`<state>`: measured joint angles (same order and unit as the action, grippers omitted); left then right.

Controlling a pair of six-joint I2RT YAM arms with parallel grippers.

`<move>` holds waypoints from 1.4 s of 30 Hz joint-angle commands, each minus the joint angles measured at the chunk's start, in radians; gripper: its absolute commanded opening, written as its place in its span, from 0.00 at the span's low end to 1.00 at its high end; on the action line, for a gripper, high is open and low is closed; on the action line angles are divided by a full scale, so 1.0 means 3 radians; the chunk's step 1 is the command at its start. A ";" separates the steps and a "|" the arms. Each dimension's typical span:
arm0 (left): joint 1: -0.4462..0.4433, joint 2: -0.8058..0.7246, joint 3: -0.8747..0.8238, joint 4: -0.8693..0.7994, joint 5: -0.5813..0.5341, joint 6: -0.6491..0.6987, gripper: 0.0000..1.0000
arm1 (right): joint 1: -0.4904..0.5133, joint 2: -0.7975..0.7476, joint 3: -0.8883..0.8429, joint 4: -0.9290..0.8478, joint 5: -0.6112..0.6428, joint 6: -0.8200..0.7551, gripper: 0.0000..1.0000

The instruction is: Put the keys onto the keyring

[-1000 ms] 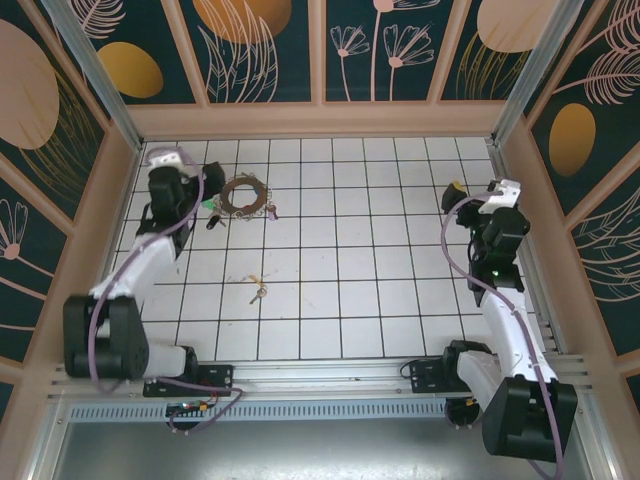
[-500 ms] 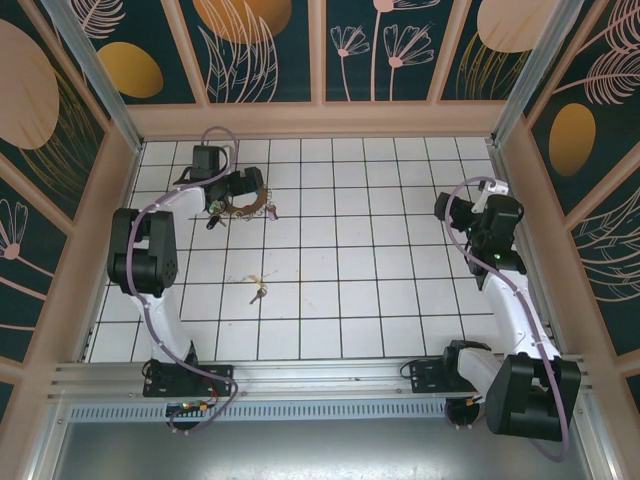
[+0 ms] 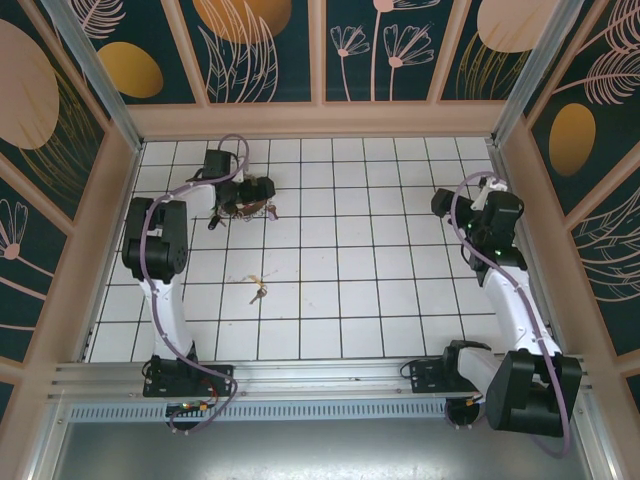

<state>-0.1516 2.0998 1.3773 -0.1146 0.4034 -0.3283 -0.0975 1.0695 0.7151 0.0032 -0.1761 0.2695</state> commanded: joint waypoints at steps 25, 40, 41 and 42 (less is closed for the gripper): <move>-0.2118 -0.0327 -0.0587 0.1093 0.0362 -0.1729 0.98 | 0.0023 0.0518 0.0060 -0.0176 0.0130 0.0789 0.92; -0.1709 -0.2599 -0.0947 -0.0542 -0.0877 -0.0573 0.99 | 0.1669 0.0271 0.0165 -0.1384 0.0197 0.2472 0.66; -0.1659 -0.2759 -0.1127 -0.0518 -0.0946 -0.0526 0.99 | 0.1842 0.0220 0.0142 -0.1437 0.0226 0.2776 0.63; -0.1630 -0.2923 -0.1309 -0.0492 -0.1021 -0.0455 0.99 | 0.2027 0.0170 0.0107 -0.1486 0.0265 0.3185 0.60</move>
<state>-0.6640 1.2572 1.1130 -0.1627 0.2115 -0.5468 0.4202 1.1748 0.7567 -0.3305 -0.1242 0.8948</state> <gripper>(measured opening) 0.988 0.618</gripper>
